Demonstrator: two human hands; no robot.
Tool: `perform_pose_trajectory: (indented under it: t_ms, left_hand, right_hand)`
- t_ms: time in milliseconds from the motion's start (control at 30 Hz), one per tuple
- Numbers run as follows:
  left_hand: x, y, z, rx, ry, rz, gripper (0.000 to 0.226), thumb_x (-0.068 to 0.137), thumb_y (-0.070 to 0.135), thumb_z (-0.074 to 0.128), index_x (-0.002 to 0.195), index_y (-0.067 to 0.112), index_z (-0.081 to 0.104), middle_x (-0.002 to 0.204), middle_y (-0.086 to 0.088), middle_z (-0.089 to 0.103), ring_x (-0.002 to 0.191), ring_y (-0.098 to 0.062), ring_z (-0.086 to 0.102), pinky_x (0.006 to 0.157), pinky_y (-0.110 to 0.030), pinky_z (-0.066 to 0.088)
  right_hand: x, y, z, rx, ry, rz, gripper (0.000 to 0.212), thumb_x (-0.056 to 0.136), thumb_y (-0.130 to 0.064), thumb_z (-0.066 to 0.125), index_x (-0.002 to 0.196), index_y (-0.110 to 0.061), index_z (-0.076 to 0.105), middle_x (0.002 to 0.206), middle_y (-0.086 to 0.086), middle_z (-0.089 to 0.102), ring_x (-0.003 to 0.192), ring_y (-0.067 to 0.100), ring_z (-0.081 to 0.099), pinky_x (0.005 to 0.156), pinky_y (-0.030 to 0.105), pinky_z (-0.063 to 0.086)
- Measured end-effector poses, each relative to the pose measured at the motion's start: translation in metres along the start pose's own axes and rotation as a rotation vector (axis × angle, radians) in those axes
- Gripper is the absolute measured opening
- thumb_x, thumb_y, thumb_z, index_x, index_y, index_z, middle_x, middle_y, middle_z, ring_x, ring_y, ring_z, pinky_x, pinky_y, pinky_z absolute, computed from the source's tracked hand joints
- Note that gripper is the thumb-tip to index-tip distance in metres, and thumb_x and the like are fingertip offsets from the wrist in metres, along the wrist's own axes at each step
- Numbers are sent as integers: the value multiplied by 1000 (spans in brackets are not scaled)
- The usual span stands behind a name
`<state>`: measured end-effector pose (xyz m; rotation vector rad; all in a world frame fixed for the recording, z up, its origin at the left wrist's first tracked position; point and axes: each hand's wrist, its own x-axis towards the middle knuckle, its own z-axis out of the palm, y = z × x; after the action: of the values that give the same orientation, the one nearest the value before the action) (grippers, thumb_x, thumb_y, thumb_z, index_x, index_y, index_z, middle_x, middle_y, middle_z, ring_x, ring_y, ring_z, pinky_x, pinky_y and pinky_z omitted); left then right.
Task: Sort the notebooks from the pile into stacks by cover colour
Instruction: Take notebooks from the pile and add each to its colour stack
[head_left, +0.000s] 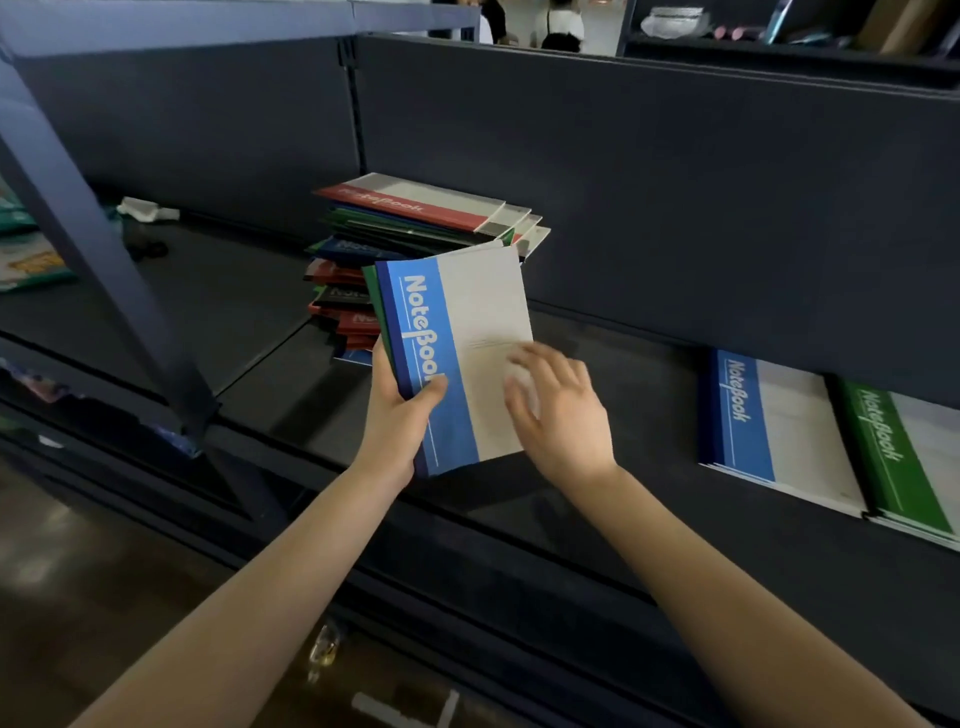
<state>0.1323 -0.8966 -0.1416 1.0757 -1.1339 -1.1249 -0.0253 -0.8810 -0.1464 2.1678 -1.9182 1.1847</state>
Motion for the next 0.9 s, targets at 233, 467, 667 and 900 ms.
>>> perform_pose_trajectory:
  t_ms: [233,467,667,900]
  left_hand:
    - [-9,-2,17,101,-248,45,80,90,0,58,148,39,18,132,15,52,113,3,55,87,-18,48]
    - [-12,-11,62,82,-369,43,87,90,-6,57,149,38,11,130,23,46,103,19,52,75,-2,44]
    - [-15,-12,124,71,-521,16,88,91,4,61,149,40,6,134,15,45,104,13,51,77,-9,44]
    - [-28,-29,166,62,-611,17,93,85,12,70,151,37,10,147,15,37,114,17,47,94,-9,40]
  right_hand:
    - [-2,26,-27,477,-172,575,51,89,-54,54,126,-19,45,113,-4,60,97,15,61,61,18,44]
    - [-18,51,-65,510,-89,565,24,92,-33,59,110,-29,44,97,-16,59,87,4,60,65,18,47]
    - [-37,85,-104,420,110,621,31,94,-28,57,124,-19,53,111,-7,63,100,13,60,70,18,47]
    - [-66,122,-135,287,217,700,45,94,-25,59,136,-18,45,103,-8,65,84,3,60,69,17,48]
